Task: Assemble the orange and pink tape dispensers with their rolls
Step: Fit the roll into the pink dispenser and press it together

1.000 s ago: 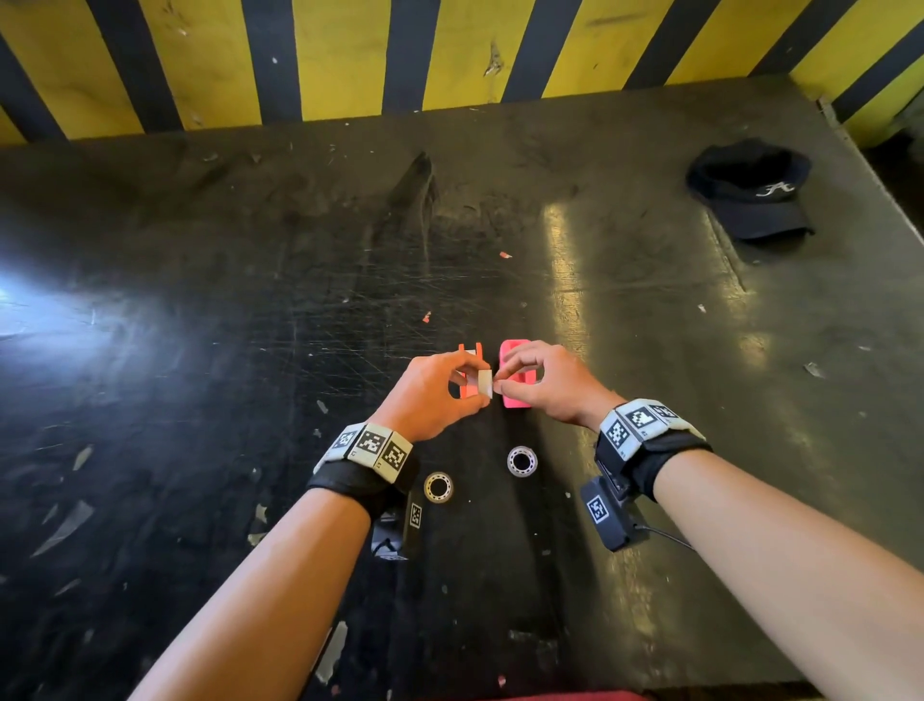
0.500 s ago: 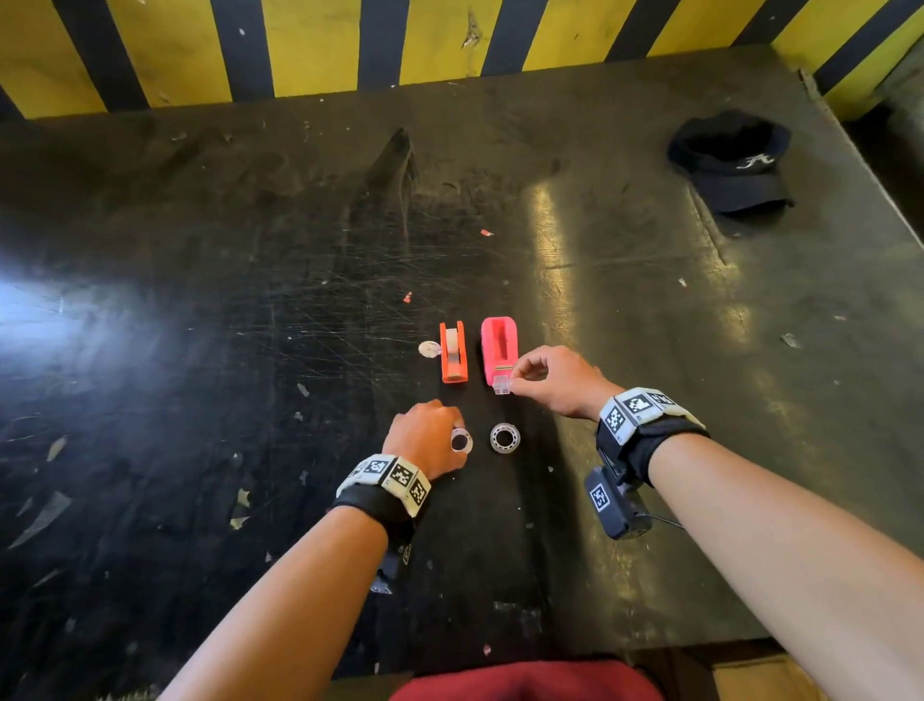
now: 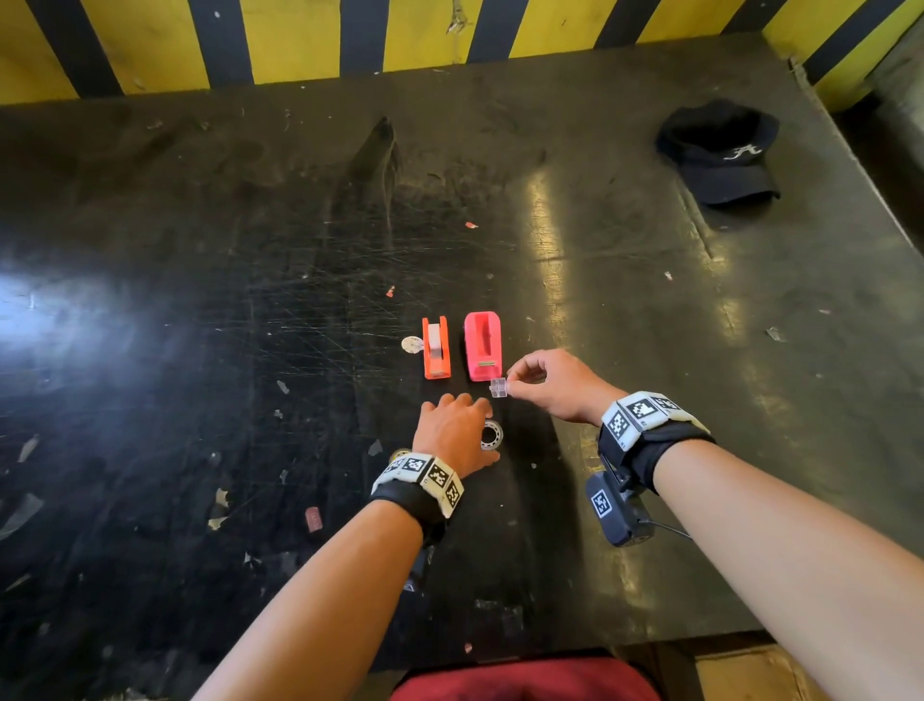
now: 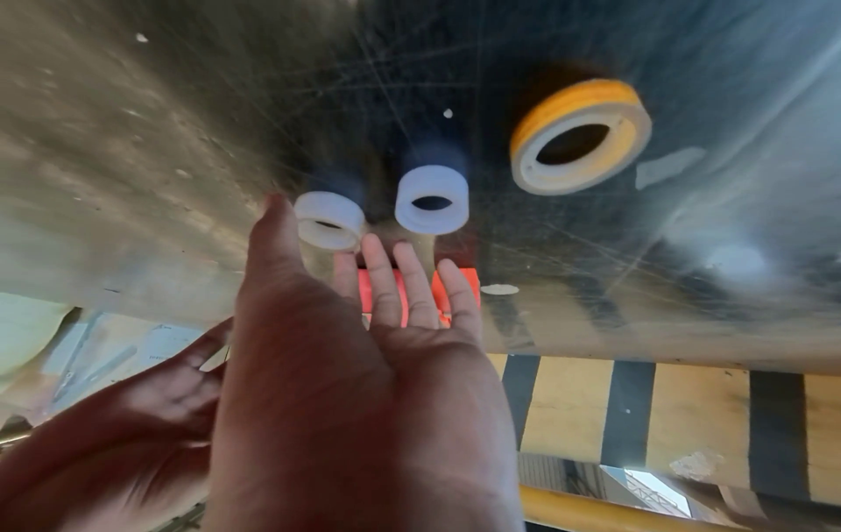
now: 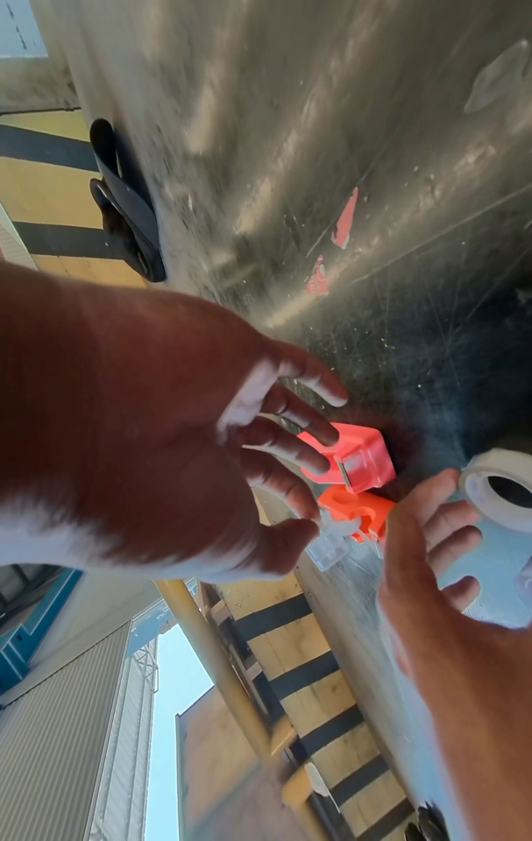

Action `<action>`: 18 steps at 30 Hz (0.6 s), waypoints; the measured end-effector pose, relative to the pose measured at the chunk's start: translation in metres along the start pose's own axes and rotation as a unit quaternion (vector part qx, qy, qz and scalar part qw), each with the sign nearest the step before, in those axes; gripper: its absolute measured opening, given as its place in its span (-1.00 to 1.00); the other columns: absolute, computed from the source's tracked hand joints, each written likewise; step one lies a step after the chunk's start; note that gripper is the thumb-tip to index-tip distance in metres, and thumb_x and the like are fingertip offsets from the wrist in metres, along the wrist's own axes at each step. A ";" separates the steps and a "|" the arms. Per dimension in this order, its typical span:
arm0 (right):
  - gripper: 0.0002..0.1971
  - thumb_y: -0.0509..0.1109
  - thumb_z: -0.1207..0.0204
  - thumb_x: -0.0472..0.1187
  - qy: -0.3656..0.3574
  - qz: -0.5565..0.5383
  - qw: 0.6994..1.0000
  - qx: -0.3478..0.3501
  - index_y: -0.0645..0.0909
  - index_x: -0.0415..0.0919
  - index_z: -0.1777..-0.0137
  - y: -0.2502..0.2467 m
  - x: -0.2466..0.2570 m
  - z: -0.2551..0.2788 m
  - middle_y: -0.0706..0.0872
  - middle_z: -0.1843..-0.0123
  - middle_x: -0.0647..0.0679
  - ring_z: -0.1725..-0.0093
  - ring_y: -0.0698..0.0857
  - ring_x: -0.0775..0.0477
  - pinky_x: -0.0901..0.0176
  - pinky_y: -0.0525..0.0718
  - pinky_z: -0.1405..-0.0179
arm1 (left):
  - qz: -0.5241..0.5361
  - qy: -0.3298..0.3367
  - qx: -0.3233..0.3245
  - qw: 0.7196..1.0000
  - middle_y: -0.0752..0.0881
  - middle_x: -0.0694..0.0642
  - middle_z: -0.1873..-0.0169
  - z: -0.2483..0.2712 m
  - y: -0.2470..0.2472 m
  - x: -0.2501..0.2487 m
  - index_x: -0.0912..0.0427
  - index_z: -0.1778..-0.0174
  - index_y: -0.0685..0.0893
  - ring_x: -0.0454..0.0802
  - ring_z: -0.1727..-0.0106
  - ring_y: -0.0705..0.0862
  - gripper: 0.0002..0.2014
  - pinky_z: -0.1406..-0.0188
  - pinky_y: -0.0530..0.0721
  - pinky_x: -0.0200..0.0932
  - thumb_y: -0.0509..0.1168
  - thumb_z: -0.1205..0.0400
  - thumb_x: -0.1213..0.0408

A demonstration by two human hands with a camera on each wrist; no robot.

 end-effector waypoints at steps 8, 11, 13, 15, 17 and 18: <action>-0.89 0.60 -0.52 -0.04 0.014 -0.029 0.999 -0.008 0.83 -0.06 0.09 -0.014 -0.011 0.007 0.89 0.03 -0.02 -0.05 0.84 -0.08 -0.18 0.77 -0.28 | 0.318 -0.042 -0.062 0.945 0.80 0.00 -0.17 0.005 -0.011 0.025 -0.02 -0.29 0.72 -0.07 -0.08 0.82 -0.55 -0.19 0.81 -0.05 0.61 -0.48 0.24; -0.86 0.60 -0.51 -0.02 0.017 -0.036 0.999 -0.007 0.84 -0.08 0.08 -0.014 -0.010 0.009 0.90 0.03 -0.03 -0.05 0.85 -0.11 -0.20 0.78 -0.28 | 0.451 -0.039 -0.075 0.888 0.82 -0.02 -0.20 0.010 -0.027 0.042 -0.08 -0.30 0.72 -0.09 0.02 0.89 -0.52 -0.17 0.85 -0.03 0.59 -0.50 0.39; -0.69 0.58 -0.36 0.22 0.020 -0.036 0.999 -0.001 0.85 0.00 0.11 -0.012 -0.006 0.006 0.90 0.06 0.07 -0.03 0.85 -0.06 -0.23 0.78 -0.27 | 0.490 -0.023 -0.070 0.869 0.82 0.03 -0.24 0.011 -0.037 0.046 -0.05 -0.34 0.70 -0.05 -0.04 0.90 -0.50 -0.22 0.84 0.06 0.58 -0.52 0.42; -0.57 0.50 -0.23 0.42 0.012 -0.029 0.999 0.010 0.84 0.14 0.10 -0.009 -0.004 0.000 0.90 0.09 0.16 -0.02 0.85 0.00 -0.31 0.73 -0.30 | 0.512 -0.007 -0.067 0.857 0.83 0.08 -0.25 0.012 -0.044 0.046 -0.01 -0.37 0.69 -0.02 -0.10 0.89 -0.49 -0.24 0.83 0.08 0.58 -0.53 0.42; -0.57 0.47 -0.22 0.44 0.001 -0.034 0.999 0.023 0.82 0.20 0.07 -0.005 0.003 -0.004 0.89 0.08 0.18 -0.04 0.84 0.00 -0.43 0.65 -0.37 | 0.535 0.003 -0.066 0.842 0.84 0.09 -0.22 0.013 -0.049 0.046 0.03 -0.37 0.70 0.00 -0.12 0.88 -0.50 -0.23 0.83 0.03 0.57 -0.53 0.46; -0.57 0.47 -0.23 0.41 -0.003 -0.044 0.999 0.023 0.82 0.15 0.08 -0.004 0.008 -0.006 0.90 0.08 0.15 -0.03 0.84 -0.01 -0.43 0.65 -0.37 | 0.543 0.007 -0.066 0.837 0.85 0.08 -0.19 0.014 -0.051 0.045 0.06 -0.36 0.70 -0.02 -0.12 0.88 -0.50 -0.20 0.83 -0.05 0.56 -0.53 0.49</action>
Point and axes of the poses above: each hand's wrist, its own z-axis away from the middle knuckle, its own y-axis out of the palm, x = y × z, the point moved 4 cm from there along -z, towards the middle knuckle
